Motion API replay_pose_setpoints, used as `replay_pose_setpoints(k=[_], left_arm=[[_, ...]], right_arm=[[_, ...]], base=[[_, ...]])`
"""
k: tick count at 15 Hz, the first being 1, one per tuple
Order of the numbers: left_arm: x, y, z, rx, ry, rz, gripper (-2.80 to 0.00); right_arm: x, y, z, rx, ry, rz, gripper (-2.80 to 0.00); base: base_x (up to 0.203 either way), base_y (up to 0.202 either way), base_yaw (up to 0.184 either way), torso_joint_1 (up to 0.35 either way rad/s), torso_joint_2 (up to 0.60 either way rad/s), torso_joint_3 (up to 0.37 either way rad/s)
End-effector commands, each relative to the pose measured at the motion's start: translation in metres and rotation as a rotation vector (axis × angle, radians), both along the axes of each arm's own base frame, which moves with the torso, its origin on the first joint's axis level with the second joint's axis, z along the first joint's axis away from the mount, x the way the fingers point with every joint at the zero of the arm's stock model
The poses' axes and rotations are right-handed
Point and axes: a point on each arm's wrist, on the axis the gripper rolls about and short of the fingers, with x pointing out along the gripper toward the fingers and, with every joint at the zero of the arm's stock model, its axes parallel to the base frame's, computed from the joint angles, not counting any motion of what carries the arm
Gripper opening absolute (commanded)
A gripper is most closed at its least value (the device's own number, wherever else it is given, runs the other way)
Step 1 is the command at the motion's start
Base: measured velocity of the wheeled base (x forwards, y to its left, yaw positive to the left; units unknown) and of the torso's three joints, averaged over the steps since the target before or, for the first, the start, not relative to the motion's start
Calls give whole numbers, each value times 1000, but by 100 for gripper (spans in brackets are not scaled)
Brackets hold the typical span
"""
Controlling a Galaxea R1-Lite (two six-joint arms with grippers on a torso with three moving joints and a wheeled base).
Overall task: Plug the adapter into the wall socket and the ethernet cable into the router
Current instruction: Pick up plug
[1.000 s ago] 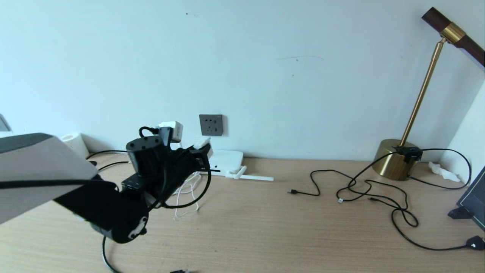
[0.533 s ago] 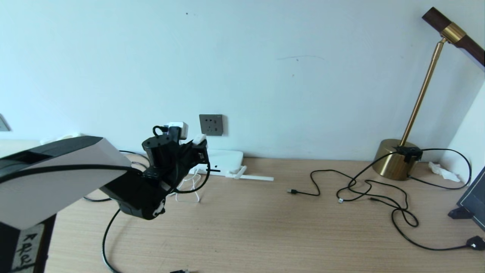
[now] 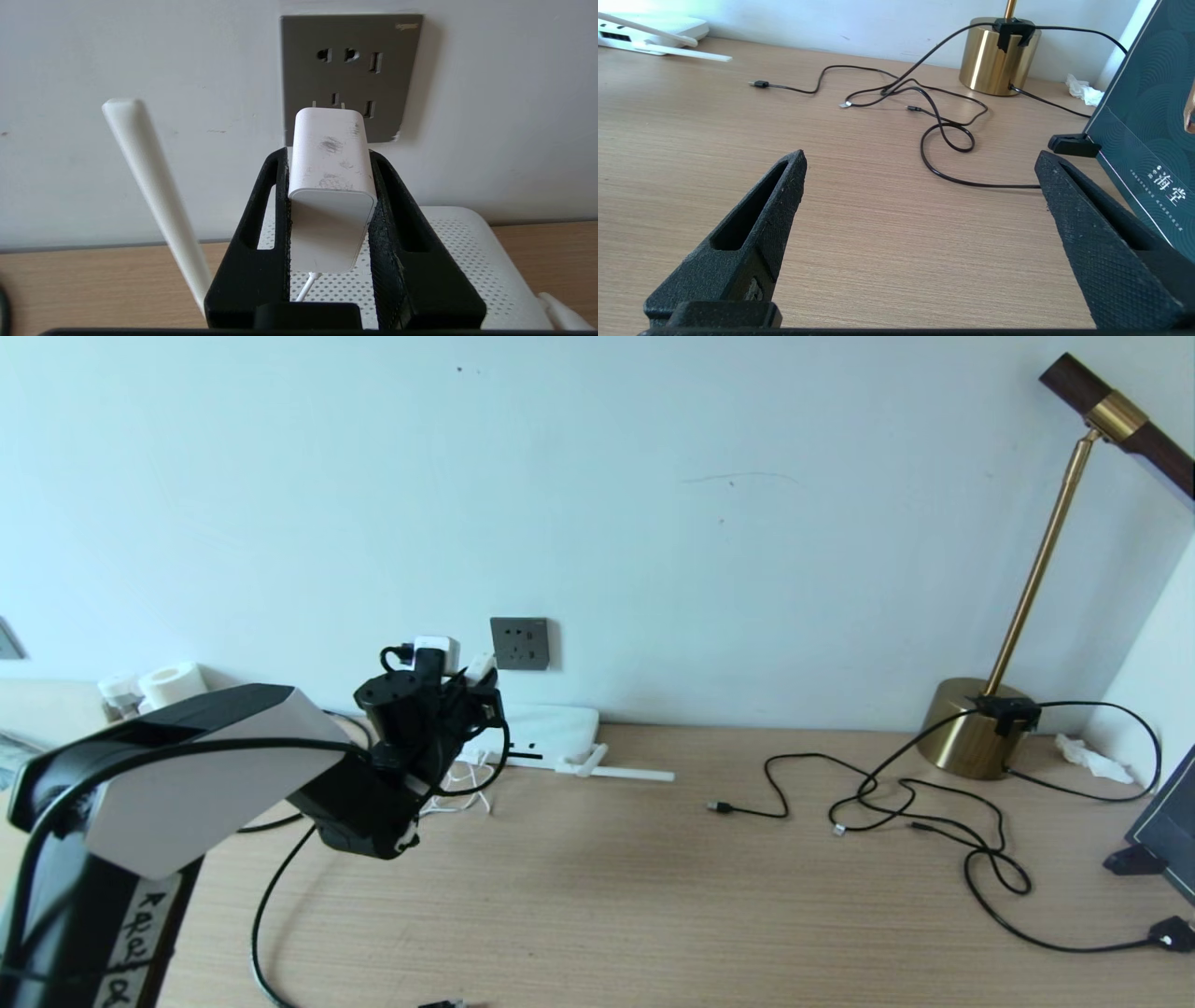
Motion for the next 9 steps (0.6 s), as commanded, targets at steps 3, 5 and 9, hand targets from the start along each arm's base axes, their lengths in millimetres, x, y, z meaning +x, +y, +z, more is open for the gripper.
replay_pose_setpoints(k=[3,5,9], left_arm=[[6,-13,0,-5,-25,-22,-280],[7,-19,-2,-11,-30,-26,-280],[7,-24,8,-11,-31,-18,-280]], right_arm=[[1,0,-3,-1,12,1,0],[1,0,-3,-1,11,1,0],[1,0,-3,-1,11,1,0]], base=[[0,0,0,0,0,0],[0,0,0,0,0,0],[0,0,0,0,0,0]])
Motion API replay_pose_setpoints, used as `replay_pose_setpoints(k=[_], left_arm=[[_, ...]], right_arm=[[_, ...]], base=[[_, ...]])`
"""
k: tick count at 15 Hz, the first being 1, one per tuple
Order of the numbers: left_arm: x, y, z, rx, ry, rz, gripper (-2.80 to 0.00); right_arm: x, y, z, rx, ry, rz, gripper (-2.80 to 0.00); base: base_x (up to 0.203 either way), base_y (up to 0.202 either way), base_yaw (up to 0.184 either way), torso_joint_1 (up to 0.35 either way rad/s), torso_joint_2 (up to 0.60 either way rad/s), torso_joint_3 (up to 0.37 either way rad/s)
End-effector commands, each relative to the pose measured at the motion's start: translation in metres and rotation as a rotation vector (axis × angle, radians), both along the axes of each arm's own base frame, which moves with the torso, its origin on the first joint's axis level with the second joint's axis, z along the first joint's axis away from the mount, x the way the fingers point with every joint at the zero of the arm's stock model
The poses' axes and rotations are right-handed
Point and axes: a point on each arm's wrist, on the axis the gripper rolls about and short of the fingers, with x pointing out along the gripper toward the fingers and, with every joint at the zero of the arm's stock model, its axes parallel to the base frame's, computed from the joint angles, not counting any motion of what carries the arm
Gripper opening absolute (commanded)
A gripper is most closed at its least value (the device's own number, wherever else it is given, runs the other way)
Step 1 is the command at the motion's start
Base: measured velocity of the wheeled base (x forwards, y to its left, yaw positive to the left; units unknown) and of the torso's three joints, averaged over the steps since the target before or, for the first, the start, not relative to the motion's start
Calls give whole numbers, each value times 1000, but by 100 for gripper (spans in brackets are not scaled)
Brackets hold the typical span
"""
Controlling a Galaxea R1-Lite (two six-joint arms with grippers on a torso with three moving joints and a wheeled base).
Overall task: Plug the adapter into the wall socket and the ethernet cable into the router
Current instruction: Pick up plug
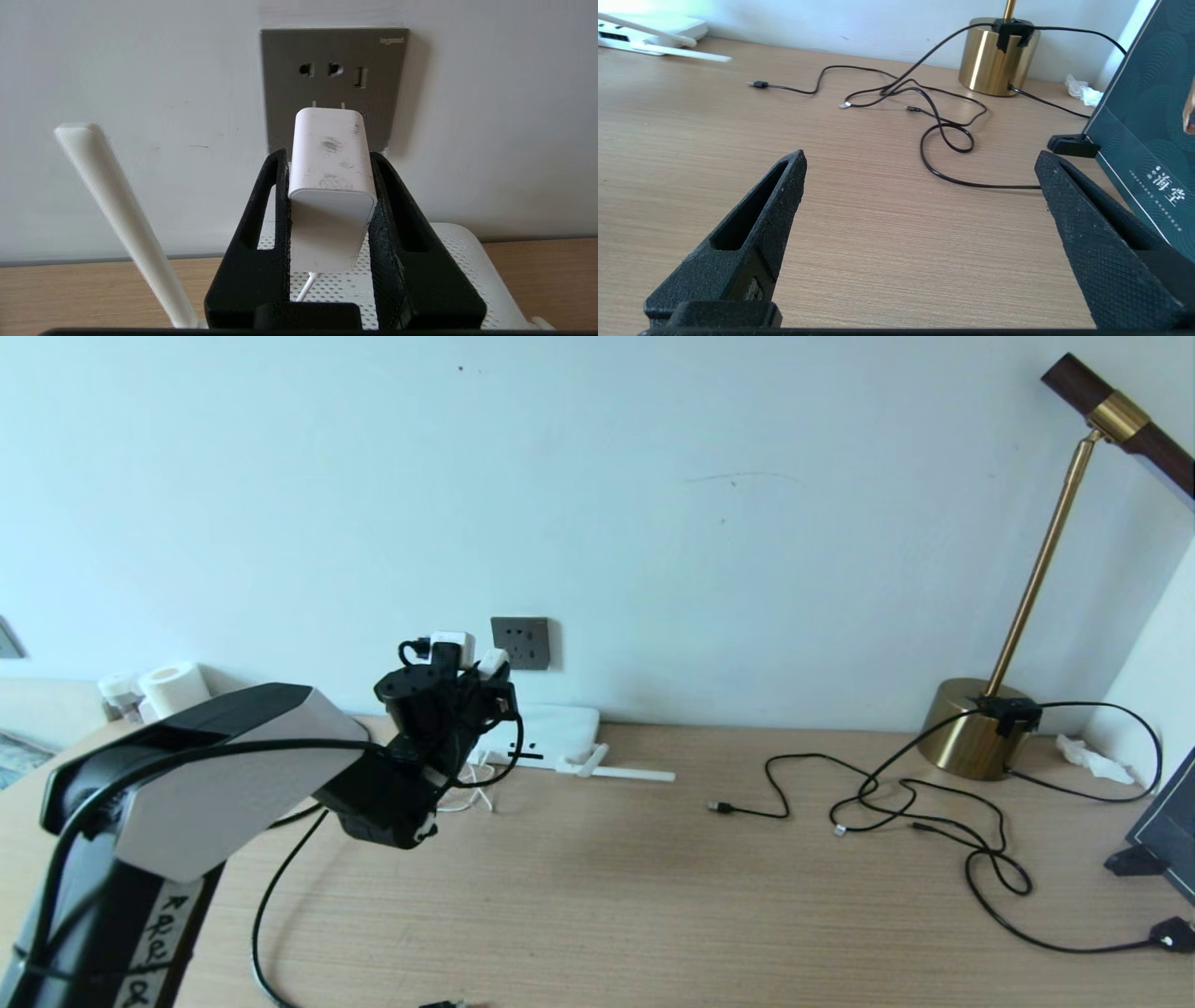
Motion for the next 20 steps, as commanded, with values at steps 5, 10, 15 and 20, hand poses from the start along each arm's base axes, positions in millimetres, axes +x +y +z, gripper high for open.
replay_pose_setpoints(k=[5,10,15,20], left_arm=[[8,-16,4,-14,-45,-18,-280],[20,-16,-2,-6,-8,-12,-280],[30,-13,2,-18,14,38,-280],[40,-10,1,-30,-3,57,-280]], right_arm=[[1,0,-3,-1,13,1,0],[1,0,-3,-1,12,1,0],[1,0,-3,-1,12,1,0],[1,0,-3,-1,11,1,0]], base=[[0,0,0,0,0,0],[0,0,0,0,0,0],[0,0,0,0,0,0],[0,0,0,0,0,0]])
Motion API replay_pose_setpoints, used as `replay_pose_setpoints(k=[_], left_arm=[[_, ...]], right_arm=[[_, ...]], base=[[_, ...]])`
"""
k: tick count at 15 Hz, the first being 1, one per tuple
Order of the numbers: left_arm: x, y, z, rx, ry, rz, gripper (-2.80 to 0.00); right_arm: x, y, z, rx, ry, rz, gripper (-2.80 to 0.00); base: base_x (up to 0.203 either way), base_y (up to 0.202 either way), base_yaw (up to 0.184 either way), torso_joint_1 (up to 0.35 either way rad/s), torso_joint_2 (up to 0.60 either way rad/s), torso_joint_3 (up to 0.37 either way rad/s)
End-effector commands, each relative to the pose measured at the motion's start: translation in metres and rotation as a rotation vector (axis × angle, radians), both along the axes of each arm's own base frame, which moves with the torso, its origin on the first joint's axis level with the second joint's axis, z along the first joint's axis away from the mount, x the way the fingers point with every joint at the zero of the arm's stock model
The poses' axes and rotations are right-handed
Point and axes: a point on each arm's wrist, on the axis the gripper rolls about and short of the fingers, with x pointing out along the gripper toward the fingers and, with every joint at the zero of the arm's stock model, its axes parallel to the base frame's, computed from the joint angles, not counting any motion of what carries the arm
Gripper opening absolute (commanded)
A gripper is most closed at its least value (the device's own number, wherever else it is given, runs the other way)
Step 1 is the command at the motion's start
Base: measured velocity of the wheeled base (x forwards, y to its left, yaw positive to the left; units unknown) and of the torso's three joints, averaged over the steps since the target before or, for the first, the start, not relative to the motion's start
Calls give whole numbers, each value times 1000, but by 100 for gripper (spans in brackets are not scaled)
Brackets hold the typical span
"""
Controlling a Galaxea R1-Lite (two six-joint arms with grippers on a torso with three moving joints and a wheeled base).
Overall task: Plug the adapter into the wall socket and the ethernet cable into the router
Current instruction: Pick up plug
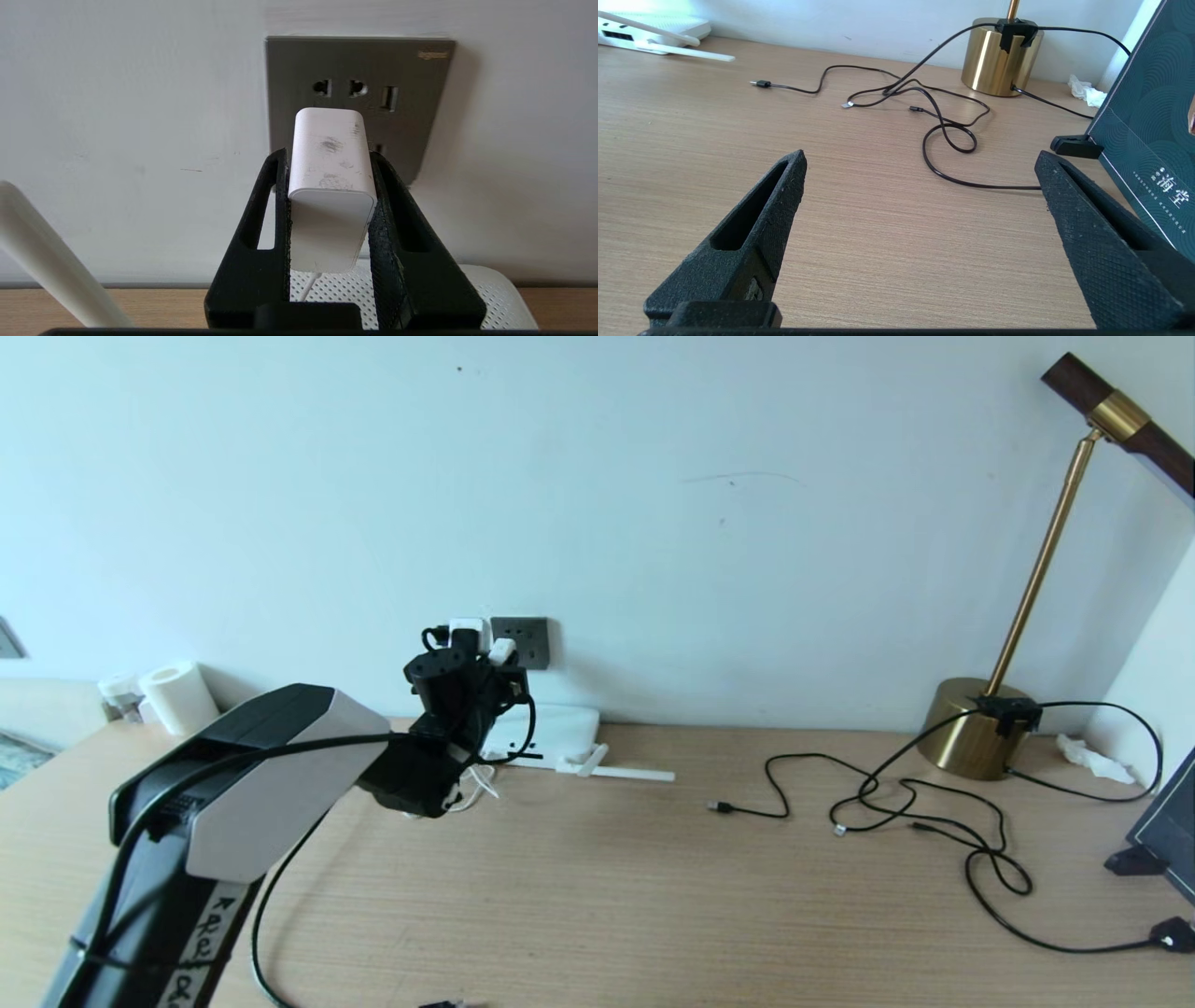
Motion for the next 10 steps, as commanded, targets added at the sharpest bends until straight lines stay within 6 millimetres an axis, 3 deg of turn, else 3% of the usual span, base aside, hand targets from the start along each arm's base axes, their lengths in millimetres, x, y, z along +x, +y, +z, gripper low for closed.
replay_pose_setpoints(k=[1,10], left_arm=[[3,-1,-1,-4,-13,1,-280],[9,-4,4,-8,-21,-2,-280]], right_arm=[[1,0,-3,-1,11,0,0],[1,0,-3,-1,12,0,0]], base=[[0,0,0,0,0,0],[0,0,0,0,0,0]])
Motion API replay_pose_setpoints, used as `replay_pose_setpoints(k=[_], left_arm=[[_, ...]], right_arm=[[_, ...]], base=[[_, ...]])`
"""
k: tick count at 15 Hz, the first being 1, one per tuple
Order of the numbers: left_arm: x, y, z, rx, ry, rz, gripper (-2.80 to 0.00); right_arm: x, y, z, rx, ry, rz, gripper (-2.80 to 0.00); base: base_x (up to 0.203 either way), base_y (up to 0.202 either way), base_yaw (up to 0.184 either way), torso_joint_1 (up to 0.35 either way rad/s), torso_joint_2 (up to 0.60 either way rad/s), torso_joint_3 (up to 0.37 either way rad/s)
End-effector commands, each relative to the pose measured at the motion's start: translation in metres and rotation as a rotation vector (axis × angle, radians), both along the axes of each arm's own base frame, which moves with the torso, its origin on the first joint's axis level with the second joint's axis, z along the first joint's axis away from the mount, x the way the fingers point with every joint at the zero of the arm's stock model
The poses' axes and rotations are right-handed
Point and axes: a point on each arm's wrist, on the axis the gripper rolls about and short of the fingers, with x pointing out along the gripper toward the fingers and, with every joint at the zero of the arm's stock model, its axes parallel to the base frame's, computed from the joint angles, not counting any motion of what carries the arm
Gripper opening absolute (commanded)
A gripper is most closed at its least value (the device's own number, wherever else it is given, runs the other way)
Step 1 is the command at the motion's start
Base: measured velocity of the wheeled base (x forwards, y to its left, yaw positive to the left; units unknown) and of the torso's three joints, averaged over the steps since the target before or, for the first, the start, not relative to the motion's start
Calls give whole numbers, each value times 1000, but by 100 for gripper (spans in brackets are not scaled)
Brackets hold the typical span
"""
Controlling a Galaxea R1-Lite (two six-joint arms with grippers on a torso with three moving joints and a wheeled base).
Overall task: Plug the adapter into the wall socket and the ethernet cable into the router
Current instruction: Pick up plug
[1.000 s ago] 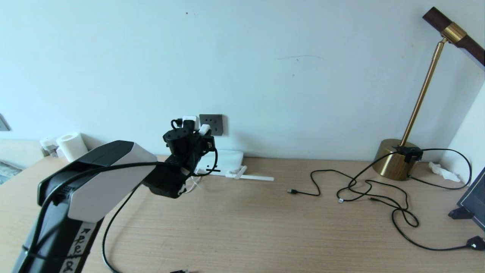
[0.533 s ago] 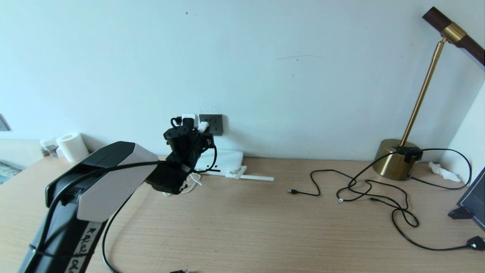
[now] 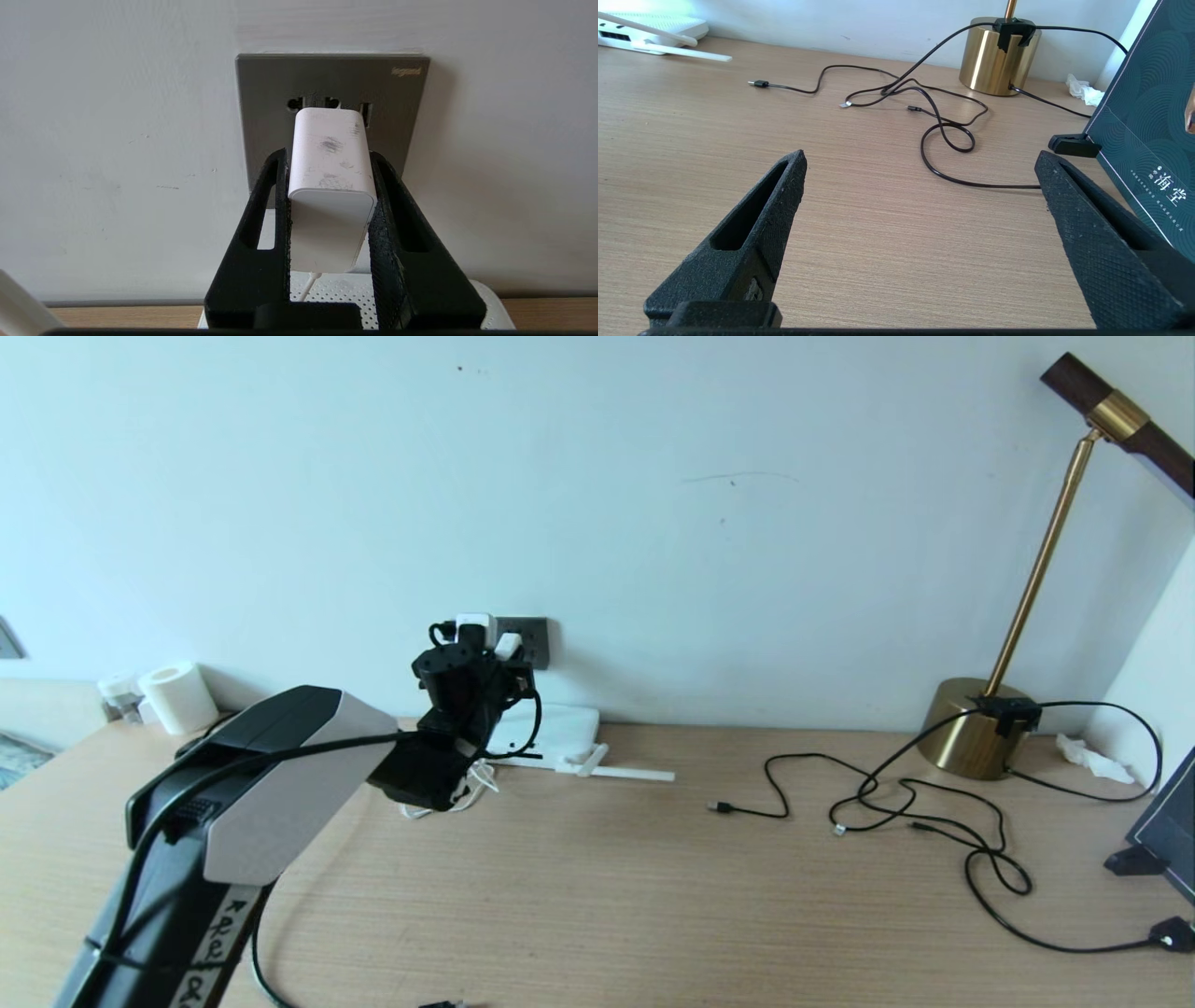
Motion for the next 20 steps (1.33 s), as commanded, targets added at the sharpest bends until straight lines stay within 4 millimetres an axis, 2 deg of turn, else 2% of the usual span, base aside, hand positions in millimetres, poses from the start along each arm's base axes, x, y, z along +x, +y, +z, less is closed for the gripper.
replay_pose_setpoints(k=[1,20], left_arm=[[1,1,3,-3,-12,3,-280],[8,-1,5,-28,13,-2,-280]], right_arm=[[1,0,-3,-1,11,1,0],[1,0,-3,-1,11,1,0]], base=[[0,0,0,0,0,0],[0,0,0,0,0,0]])
